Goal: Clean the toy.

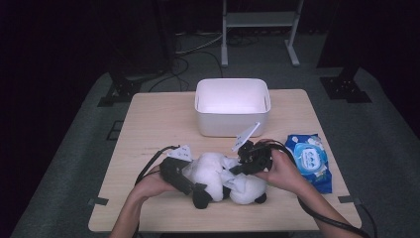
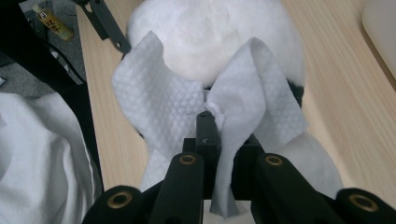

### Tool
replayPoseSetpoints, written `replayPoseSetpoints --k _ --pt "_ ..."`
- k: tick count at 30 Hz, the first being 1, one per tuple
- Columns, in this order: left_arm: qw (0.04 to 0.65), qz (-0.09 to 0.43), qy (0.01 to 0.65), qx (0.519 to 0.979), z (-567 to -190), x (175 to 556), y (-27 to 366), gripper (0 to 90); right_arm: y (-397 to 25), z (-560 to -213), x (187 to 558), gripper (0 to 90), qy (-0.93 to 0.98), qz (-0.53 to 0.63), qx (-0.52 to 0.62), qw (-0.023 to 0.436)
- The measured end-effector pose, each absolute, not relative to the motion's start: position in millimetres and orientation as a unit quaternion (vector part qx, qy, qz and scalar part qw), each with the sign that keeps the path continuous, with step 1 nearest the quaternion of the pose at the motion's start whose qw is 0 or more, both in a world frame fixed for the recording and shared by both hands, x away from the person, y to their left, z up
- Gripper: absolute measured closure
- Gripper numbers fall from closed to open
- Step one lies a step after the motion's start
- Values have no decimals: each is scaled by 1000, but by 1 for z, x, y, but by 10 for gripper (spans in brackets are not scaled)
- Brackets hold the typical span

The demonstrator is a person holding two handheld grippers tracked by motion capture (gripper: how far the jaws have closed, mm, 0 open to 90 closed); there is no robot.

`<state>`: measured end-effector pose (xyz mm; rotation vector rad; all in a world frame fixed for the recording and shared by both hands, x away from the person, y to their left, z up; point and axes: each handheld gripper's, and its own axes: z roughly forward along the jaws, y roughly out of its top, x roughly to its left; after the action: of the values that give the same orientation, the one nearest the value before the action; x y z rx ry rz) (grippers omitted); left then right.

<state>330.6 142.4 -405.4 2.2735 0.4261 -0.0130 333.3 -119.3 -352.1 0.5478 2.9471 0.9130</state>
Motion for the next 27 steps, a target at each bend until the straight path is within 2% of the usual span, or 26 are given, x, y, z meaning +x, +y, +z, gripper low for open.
replayPoseSetpoints --k 18,27 --pt "401 -4 168 900 -405 330 142 95 -152 -352 320 843 937 288 197 15" --pt "397 -2 167 902 -405 329 142 95 -118 -349 320 844 943 288 165 9"
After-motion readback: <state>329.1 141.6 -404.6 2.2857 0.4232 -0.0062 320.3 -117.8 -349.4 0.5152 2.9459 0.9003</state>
